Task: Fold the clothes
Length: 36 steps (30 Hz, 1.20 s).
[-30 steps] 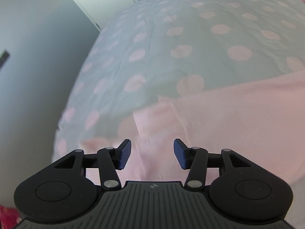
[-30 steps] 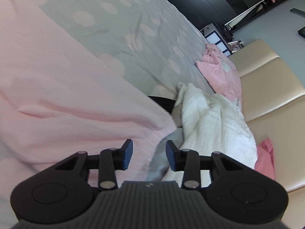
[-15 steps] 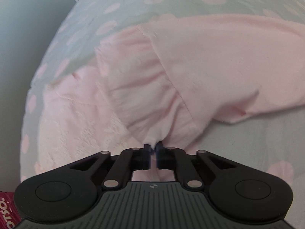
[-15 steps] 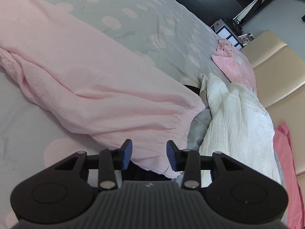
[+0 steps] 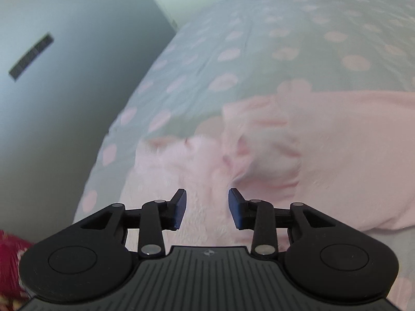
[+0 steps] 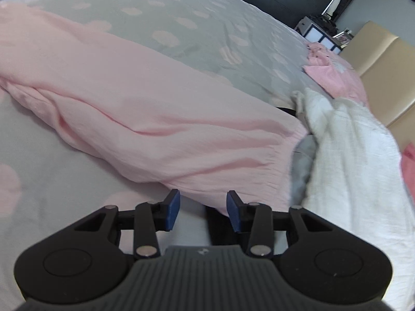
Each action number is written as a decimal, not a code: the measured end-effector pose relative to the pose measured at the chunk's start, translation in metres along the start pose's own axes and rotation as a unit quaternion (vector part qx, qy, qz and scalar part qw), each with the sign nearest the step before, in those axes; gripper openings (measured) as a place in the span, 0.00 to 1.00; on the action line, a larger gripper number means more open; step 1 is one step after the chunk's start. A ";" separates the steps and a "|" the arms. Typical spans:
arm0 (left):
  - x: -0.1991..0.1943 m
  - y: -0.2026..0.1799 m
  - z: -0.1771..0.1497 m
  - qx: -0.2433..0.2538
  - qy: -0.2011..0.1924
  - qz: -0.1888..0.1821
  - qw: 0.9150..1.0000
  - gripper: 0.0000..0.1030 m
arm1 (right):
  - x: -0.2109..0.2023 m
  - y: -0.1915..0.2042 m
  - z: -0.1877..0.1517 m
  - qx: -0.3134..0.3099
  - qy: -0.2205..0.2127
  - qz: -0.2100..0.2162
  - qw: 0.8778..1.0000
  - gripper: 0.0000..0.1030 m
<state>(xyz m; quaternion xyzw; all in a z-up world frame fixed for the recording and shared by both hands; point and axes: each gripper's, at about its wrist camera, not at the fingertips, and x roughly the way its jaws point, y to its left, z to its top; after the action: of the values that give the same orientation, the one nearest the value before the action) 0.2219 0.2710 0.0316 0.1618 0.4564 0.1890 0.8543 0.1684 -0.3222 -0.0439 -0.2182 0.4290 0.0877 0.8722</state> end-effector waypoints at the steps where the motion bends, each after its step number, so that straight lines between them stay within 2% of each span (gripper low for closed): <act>1: -0.006 -0.010 0.004 0.013 -0.012 -0.020 1.000 0.33 | -0.001 0.005 0.002 0.002 -0.007 0.012 1.000 0.42; 3: -0.019 -0.035 0.012 0.041 -0.035 -0.064 0.996 0.33 | -0.001 0.017 0.009 -0.001 -0.021 0.037 0.999 0.42; 5: -0.030 -0.066 0.016 0.080 -0.052 -0.105 0.990 0.33 | -0.001 0.031 0.017 -0.009 -0.034 0.060 0.998 0.42; 9: -0.053 -0.128 0.021 0.150 -0.079 -0.188 0.967 0.33 | -0.001 0.059 0.036 -0.022 -0.056 0.100 0.993 0.41; 15: -0.075 -0.205 0.020 0.220 -0.112 -0.288 0.925 0.35 | 0.003 0.091 0.056 -0.032 -0.075 0.143 0.986 0.36; 16: -0.078 -0.217 0.020 0.231 -0.116 -0.303 0.917 0.39 | 0.005 0.095 0.058 -0.035 -0.076 0.147 0.986 0.35; 20: -0.088 -0.259 0.008 0.291 -0.119 -0.349 0.883 0.41 | 0.015 0.107 0.063 -0.056 -0.078 0.150 0.984 0.34; 21: -0.091 -0.270 0.004 0.306 -0.119 -0.360 0.873 0.41 | 0.019 0.109 0.063 -0.062 -0.075 0.147 0.984 0.33; 22: -0.093 -0.279 0.001 0.321 -0.119 -0.363 0.866 0.41 | 0.022 0.111 0.064 -0.068 -0.072 0.143 0.985 0.24; 23: -0.093 -0.286 -0.003 0.333 -0.121 -0.361 0.863 0.42 | 0.025 0.111 0.064 -0.072 -0.069 0.139 0.985 0.11; 24: -0.094 -0.292 -0.006 0.344 -0.123 -0.356 0.860 0.42 | 0.026 0.110 0.064 -0.072 -0.069 0.138 0.985 0.04; 25: -0.094 -0.299 -0.009 0.354 -0.125 -0.352 0.857 0.42 | 0.025 0.107 0.064 -0.064 -0.071 0.143 0.985 0.03; 29: -0.089 -0.311 -0.015 0.377 -0.144 -0.322 0.856 0.41 | 0.017 0.089 0.070 -0.007 -0.095 0.159 0.983 0.00; 32: -0.084 -0.318 -0.017 0.401 -0.151 -0.300 0.852 0.41 | 0.010 0.074 0.078 0.029 -0.114 0.151 0.981 0.00; 33: -0.082 -0.320 -0.018 0.409 -0.150 -0.290 0.852 0.33 | 0.009 0.072 0.079 0.031 -0.116 0.151 0.981 0.00; 34: -0.079 -0.321 -0.016 0.408 -0.141 -0.290 0.854 0.13 | 0.008 0.071 0.079 0.032 -0.119 0.152 0.981 0.00; 36: -0.075 -0.318 -0.007 0.388 -0.123 -0.301 0.863 0.03 | 0.007 0.072 0.078 0.033 -0.114 0.173 0.978 0.05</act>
<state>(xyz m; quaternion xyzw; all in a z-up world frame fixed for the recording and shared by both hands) 0.2338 -0.0424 -0.0613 0.3566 0.4105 -0.2909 0.7872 0.2041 -0.2229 -0.0294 -0.1005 0.3602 0.2478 0.8937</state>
